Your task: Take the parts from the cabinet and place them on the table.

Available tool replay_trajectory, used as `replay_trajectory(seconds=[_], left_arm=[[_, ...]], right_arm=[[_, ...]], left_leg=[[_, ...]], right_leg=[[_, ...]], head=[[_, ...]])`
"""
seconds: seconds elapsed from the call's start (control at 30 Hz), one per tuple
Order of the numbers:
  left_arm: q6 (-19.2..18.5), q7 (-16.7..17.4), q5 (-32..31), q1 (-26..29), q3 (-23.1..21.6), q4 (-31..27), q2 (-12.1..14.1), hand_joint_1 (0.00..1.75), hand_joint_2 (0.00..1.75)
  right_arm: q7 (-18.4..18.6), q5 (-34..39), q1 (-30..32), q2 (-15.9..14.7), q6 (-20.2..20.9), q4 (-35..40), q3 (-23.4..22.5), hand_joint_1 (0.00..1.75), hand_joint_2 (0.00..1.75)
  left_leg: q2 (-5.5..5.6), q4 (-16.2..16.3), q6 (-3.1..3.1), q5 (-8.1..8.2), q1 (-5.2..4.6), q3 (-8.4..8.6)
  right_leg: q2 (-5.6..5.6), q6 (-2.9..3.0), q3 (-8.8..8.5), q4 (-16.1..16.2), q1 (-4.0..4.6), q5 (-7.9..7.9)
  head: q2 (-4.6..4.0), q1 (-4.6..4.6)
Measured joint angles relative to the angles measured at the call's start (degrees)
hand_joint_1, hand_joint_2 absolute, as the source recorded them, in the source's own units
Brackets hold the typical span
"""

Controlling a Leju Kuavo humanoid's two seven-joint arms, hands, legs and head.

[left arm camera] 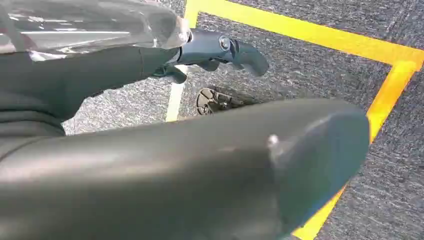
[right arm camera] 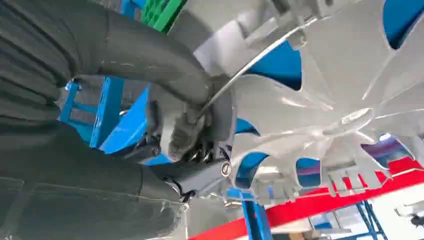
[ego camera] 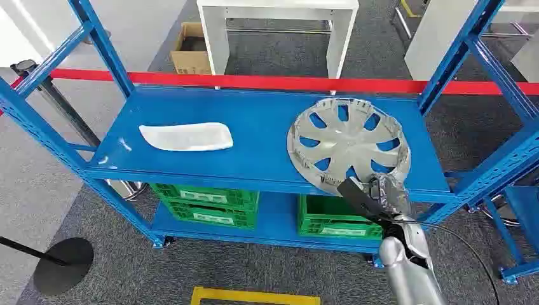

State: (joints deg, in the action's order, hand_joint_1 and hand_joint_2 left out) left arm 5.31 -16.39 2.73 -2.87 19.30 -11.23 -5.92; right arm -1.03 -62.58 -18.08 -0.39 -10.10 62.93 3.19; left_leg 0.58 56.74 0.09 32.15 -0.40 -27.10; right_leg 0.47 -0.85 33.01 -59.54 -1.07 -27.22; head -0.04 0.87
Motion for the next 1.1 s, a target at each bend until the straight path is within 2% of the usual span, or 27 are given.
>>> replay_trajectory(seconds=[0.73,0.9,1.1], left_arm=[[-0.4,0.0,0.1,0.1,0.0,0.1,0.0,0.0,0.0],[0.0,-0.1,0.3,0.1,0.2,0.1,0.0,0.0,0.0],[0.4,-0.5,0.3,0.1,0.6,0.1,0.0,0.0,0.0]], right_arm=[[-1.0,1.3,0.2,0.0,-0.2,-0.1,-0.5,1.75,1.75],[-3.0,3.3,0.2,0.3,-1.7,-0.1,-0.7,1.75,1.75],[-9.4,10.8,2.4,1.1,-7.4,3.0,-1.5,1.75,1.75]], left_leg=[[0.01,0.0,0.01,0.0,0.0,0.14],[0.01,0.0,0.01,0.0,0.0,0.1],[0.02,0.0,0.01,0.0,0.0,-0.06]], right_leg=[[-0.01,-0.01,-0.2,0.1,0.01,0.0],[-0.01,-0.01,-0.18,0.1,0.01,0.0],[-0.02,-0.01,-0.01,0.1,0.01,0.0]], head=[[0.0,0.02],[0.0,0.02],[0.0,0.04]])
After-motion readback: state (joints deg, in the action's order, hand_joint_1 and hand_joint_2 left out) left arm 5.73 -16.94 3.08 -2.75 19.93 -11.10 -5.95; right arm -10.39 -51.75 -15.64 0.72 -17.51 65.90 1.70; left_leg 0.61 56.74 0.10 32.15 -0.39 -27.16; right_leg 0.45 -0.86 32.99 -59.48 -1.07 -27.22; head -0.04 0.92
